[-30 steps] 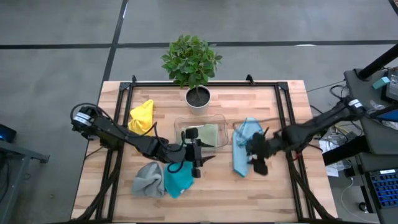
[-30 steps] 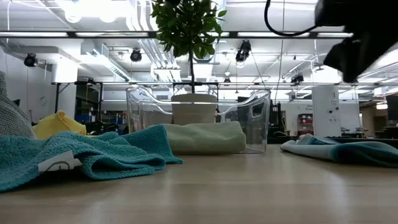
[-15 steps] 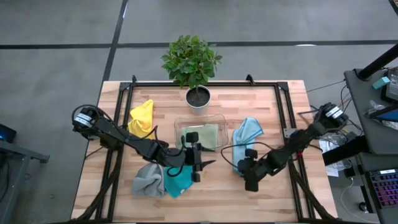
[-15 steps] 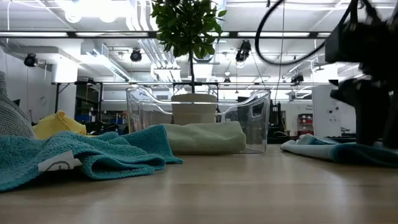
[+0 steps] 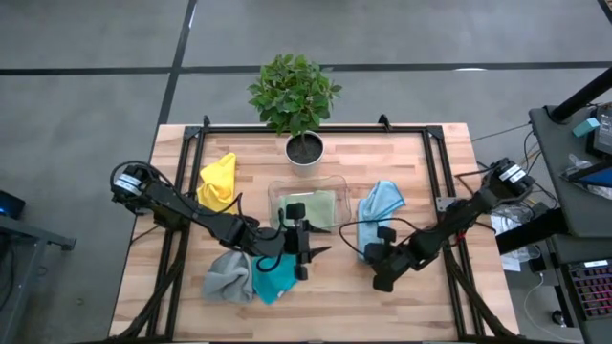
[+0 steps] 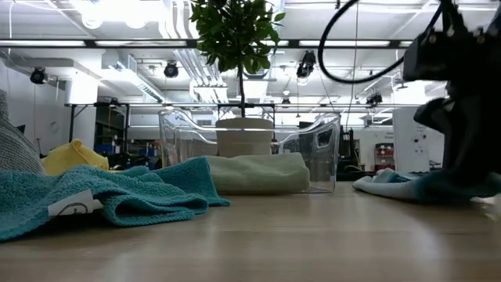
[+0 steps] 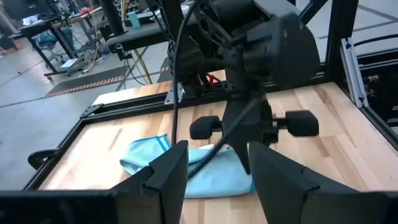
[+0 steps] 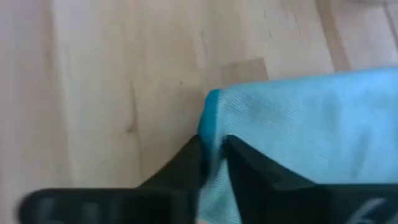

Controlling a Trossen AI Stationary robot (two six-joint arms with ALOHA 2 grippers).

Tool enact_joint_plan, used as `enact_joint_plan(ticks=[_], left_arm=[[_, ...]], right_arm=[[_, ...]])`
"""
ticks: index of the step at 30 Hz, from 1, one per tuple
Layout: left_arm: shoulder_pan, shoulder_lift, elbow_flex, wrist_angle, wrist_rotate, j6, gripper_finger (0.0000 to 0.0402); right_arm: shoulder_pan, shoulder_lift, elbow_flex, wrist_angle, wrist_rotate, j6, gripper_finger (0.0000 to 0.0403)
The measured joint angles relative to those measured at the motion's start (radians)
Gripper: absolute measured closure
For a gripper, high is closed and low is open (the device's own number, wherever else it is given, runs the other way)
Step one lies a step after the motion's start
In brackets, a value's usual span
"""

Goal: Fold microfiber towels
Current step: Fold the light blue microfiber cloth

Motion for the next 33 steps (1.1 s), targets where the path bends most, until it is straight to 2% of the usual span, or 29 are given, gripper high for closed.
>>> enact_joint_plan(ticks=[1, 3, 11, 16, 22, 28, 31, 33], left_arm=[[-0.001, 0.000, 0.000, 0.000, 0.000, -0.003, 0.0246], [-0.002, 0.000, 0.000, 0.000, 0.000, -0.023, 0.0246], [0.002, 0.000, 0.000, 0.074, 0.000, -0.069, 0.0246], [0.003, 0.000, 0.000, 0.158, 0.000, -0.047, 0.0246], [0.005, 0.000, 0.000, 0.190, 0.000, -0.050, 0.0246], [0.016, 0.005, 0.002, 0.246, -0.002, -0.074, 0.0246], [0.016, 0.006, 0.002, 0.252, -0.017, -0.077, 0.0246], [0.016, 0.006, 0.002, 0.253, -0.063, -0.077, 0.0246]], right_arm=[[0.000, -0.017, 0.001, -0.004, 0.000, -0.014, 0.0376], [0.000, -0.060, 0.005, -0.013, 0.000, -0.029, 0.0387], [-0.053, -0.272, 0.102, -0.026, 0.029, -0.167, 0.0394], [-0.080, -0.332, 0.214, -0.028, 0.028, -0.338, 0.0394], [-0.104, -0.295, 0.380, -0.097, 0.038, -0.468, 0.0394], [-0.131, -0.199, 0.525, -0.199, 0.169, -0.488, 0.0394], [-0.148, -0.156, 0.587, -0.246, 0.188, -0.487, 0.0394], [-0.156, -0.131, 0.619, -0.256, 0.187, -0.486, 0.0394]])
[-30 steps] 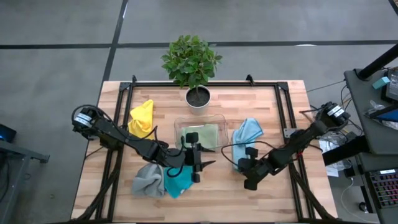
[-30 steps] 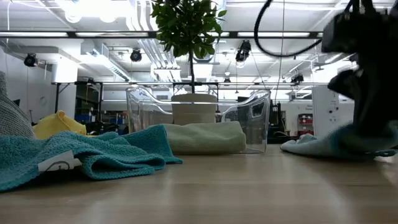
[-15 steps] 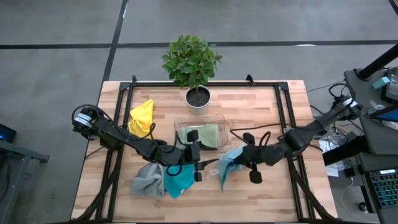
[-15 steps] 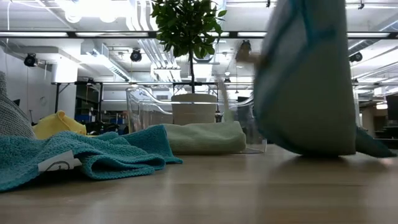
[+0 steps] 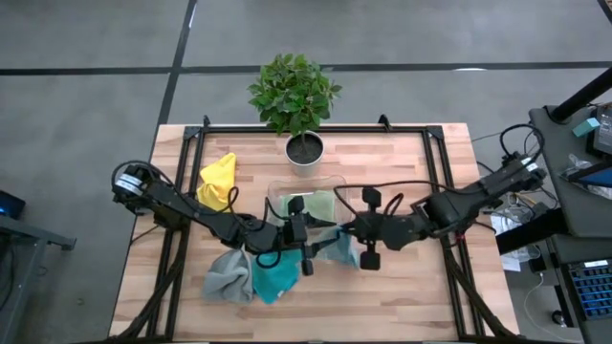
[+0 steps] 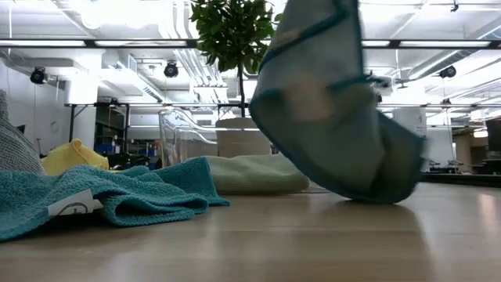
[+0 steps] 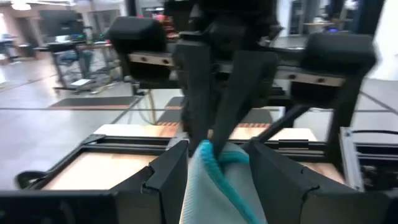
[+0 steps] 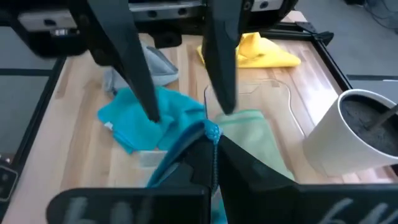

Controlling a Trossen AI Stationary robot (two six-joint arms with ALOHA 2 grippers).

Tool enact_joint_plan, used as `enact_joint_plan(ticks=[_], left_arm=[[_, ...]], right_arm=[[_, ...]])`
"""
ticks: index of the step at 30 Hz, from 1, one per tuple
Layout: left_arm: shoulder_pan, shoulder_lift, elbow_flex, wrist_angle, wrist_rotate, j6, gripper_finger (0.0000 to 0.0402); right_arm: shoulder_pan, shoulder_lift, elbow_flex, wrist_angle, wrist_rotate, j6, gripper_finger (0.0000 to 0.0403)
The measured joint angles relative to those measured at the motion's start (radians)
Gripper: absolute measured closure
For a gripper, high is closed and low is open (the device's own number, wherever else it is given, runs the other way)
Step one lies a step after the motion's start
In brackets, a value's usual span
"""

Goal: Fold microfiber towels
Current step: Fold the light blue microfiber cloth

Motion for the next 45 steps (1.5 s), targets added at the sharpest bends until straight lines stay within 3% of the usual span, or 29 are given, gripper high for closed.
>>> enact_joint_plan(ticks=[5, 11, 16, 25, 28, 35, 45], left_arm=[[0.000, 0.000, 0.000, -0.043, -0.089, -0.028, 0.0246], [0.005, 0.012, -0.002, -0.178, -0.098, -0.133, 0.0250], [0.003, 0.055, -0.003, -0.212, -0.097, -0.209, 0.0278], [-0.037, 0.077, 0.000, -0.211, -0.048, -0.181, 0.0393], [-0.054, 0.074, 0.009, -0.211, 0.000, -0.142, 0.0399], [-0.091, 0.071, 0.020, -0.173, 0.226, -0.013, 0.0400], [-0.093, 0.070, 0.016, -0.157, 0.231, 0.003, 0.0401]], right_arm=[[-0.018, 0.042, 0.056, -0.029, -0.001, -0.002, 0.0394], [-0.024, 0.055, 0.094, -0.046, -0.009, -0.019, 0.0394], [-0.024, 0.047, 0.105, -0.052, -0.051, -0.044, 0.0394], [-0.024, 0.029, 0.106, -0.054, -0.349, -0.122, 0.0394], [-0.024, 0.030, 0.106, -0.069, -0.400, -0.118, 0.0394], [-0.017, 0.031, 0.106, -0.123, -0.407, -0.106, 0.0394], [-0.017, 0.054, 0.103, -0.125, -0.405, -0.130, 0.0394]])
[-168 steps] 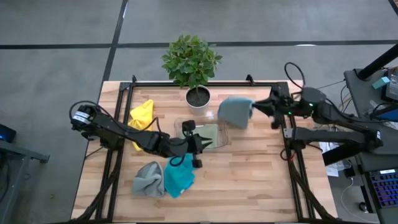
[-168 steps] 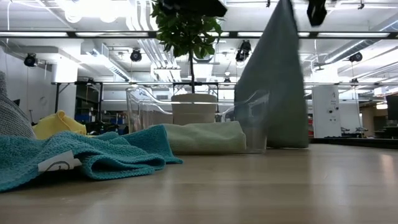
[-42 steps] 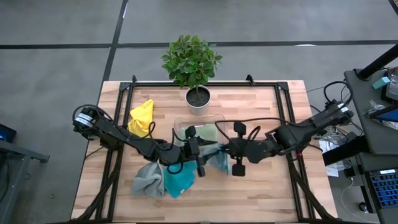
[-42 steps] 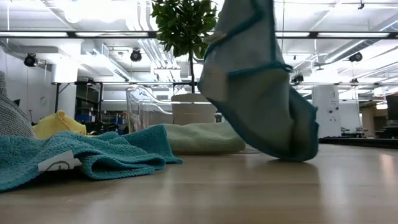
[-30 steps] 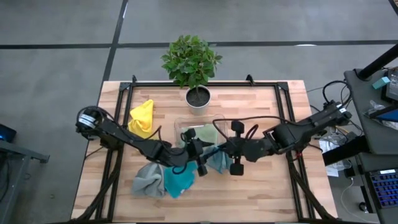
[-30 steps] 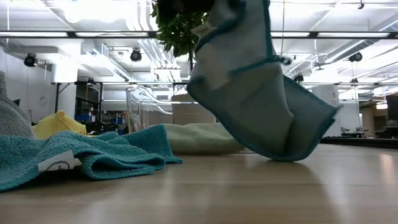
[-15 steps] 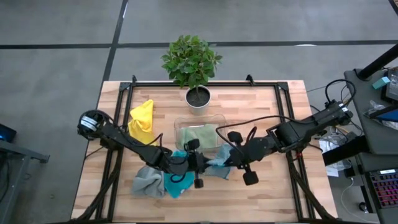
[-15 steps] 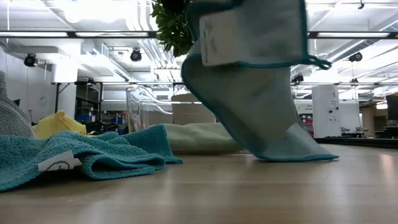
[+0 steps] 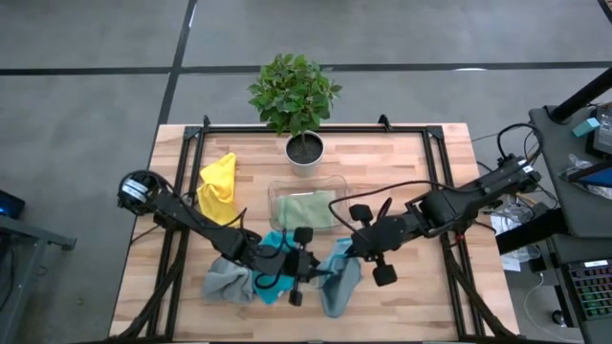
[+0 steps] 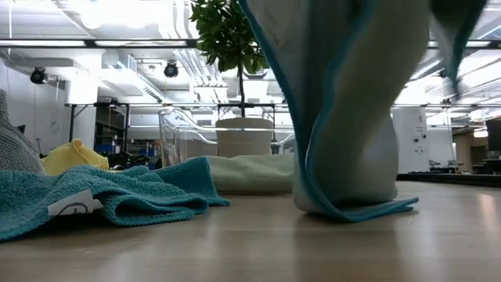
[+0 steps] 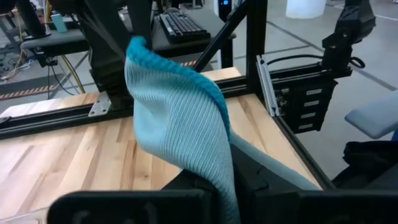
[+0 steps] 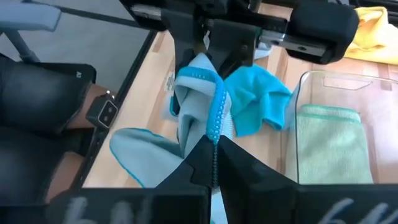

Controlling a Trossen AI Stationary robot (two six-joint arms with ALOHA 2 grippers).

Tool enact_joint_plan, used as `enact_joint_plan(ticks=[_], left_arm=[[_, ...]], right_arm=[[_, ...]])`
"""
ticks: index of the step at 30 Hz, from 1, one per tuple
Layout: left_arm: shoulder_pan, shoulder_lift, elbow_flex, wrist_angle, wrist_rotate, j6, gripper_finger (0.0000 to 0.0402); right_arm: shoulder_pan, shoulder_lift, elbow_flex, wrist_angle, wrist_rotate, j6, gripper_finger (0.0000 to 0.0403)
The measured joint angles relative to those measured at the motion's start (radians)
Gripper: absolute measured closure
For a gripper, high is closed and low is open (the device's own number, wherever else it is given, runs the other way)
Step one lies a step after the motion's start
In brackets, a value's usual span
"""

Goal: Fold microfiber towels
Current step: Fold the light blue microfiber cloth

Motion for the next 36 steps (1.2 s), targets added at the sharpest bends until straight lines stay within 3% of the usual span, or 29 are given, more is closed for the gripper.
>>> enact_joint_plan(ticks=[4, 9, 13, 26, 36], left_arm=[[-0.001, 0.000, 0.000, 0.007, 0.000, 0.000, 0.0401], [-0.005, -0.003, 0.013, 0.018, 0.031, 0.000, 0.0401], [-0.008, -0.016, 0.014, 0.022, 0.034, -0.060, 0.0401], [0.003, -0.072, -0.001, -0.077, 0.008, -0.159, 0.0401], [0.017, -0.094, 0.037, -0.094, -0.048, -0.264, 0.0402]], right_arm=[[0.001, 0.021, -0.003, -0.004, -0.003, -0.003, 0.0394], [0.003, 0.045, -0.017, -0.003, -0.120, -0.039, 0.0394], [0.005, 0.060, -0.017, -0.001, -0.130, -0.044, 0.0394], [0.004, 0.060, -0.070, 0.020, -0.016, -0.003, 0.0394], [-0.007, 0.026, -0.080, -0.016, 0.238, -0.096, 0.0394]])
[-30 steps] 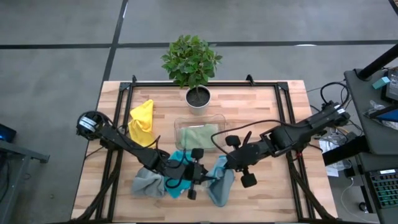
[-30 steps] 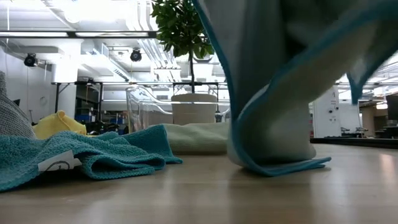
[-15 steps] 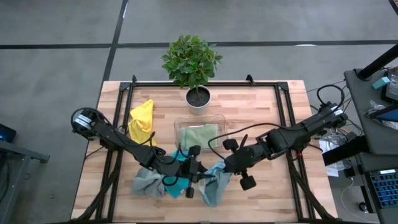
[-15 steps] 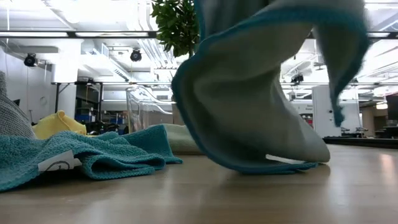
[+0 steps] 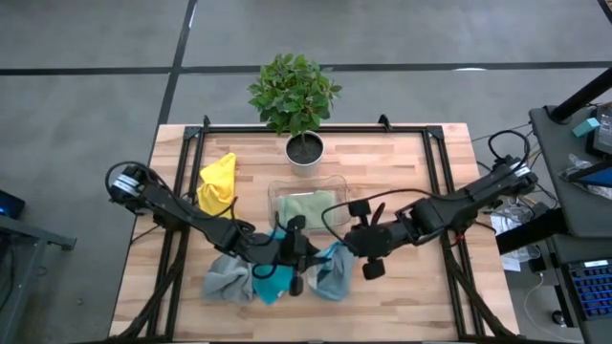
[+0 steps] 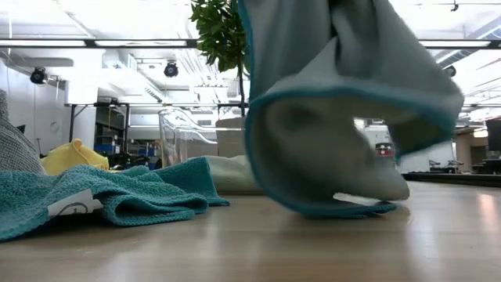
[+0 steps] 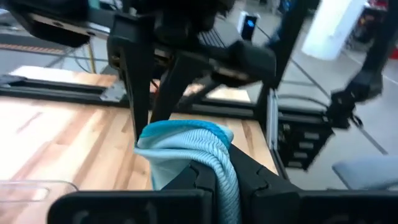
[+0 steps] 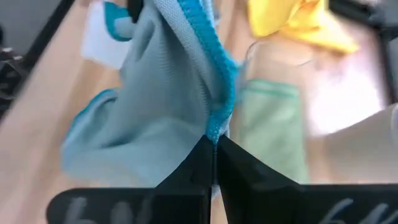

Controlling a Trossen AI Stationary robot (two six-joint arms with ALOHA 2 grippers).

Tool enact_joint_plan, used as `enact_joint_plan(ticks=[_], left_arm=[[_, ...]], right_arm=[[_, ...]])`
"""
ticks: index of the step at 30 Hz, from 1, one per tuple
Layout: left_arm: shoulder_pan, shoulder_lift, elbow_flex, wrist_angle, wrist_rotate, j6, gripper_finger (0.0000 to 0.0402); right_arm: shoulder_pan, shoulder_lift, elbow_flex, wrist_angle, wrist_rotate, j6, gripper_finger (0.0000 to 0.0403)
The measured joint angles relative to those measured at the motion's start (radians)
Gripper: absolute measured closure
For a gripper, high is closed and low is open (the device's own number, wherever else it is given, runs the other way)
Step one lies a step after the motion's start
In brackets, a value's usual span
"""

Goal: Fold microfiber towels
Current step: Fold the light blue microfiber cloth

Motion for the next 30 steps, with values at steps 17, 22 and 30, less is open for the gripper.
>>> enact_joint_plan(ticks=[17, 22, 30], left_arm=[[0.005, -0.075, -0.004, -0.212, -0.008, -0.256, 0.0401], [0.004, -0.074, -0.006, -0.263, 0.002, -0.314, 0.0401], [0.005, -0.075, -0.004, -0.264, 0.012, -0.314, 0.0401]], right_arm=[[-0.007, -0.054, -0.141, -0.087, -0.116, 0.254, 0.0226], [0.002, -0.055, -0.338, 0.168, -0.138, 0.320, 0.0175], [0.001, -0.047, -0.647, 0.717, -0.137, 0.420, 0.0154]])
